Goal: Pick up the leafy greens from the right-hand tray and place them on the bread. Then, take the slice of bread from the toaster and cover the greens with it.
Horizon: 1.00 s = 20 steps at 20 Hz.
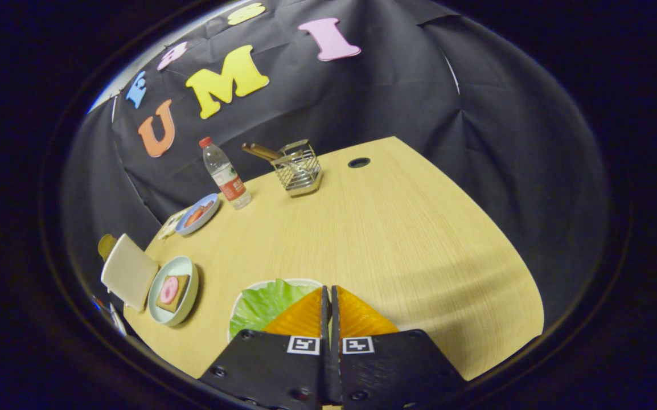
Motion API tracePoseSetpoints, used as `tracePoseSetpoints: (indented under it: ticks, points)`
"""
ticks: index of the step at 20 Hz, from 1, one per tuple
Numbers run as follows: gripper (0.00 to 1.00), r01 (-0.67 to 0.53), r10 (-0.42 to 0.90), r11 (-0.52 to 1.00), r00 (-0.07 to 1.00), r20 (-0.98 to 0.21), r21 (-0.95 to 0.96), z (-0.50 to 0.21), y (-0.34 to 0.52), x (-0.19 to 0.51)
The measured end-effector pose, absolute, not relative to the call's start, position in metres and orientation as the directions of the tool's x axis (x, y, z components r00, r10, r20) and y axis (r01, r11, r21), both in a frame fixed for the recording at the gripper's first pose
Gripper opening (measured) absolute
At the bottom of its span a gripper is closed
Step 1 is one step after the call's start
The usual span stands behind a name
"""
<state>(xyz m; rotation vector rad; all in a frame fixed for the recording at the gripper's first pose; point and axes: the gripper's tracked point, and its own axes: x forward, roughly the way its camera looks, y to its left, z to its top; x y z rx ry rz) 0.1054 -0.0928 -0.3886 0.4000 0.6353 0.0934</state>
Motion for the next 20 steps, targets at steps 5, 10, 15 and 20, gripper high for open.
tracePoseSetpoints:
  ticks: [5, 10, 15, 20]
  points:
    - [0.00, 0.021, 0.225, 0.906, 0.823, -0.522, 0.423, -0.353, -0.087, 0.102]
    - [0.00, -0.009, 0.231, 0.908, 0.845, -0.483, 0.418, -0.303, -0.071, 0.097]
    - [0.00, -0.002, 0.173, 0.941, 0.864, -0.473, 0.340, -0.264, -0.053, 0.097]
    - [0.00, -0.005, 0.137, 0.960, 0.882, -0.451, 0.281, -0.219, -0.009, 0.096]
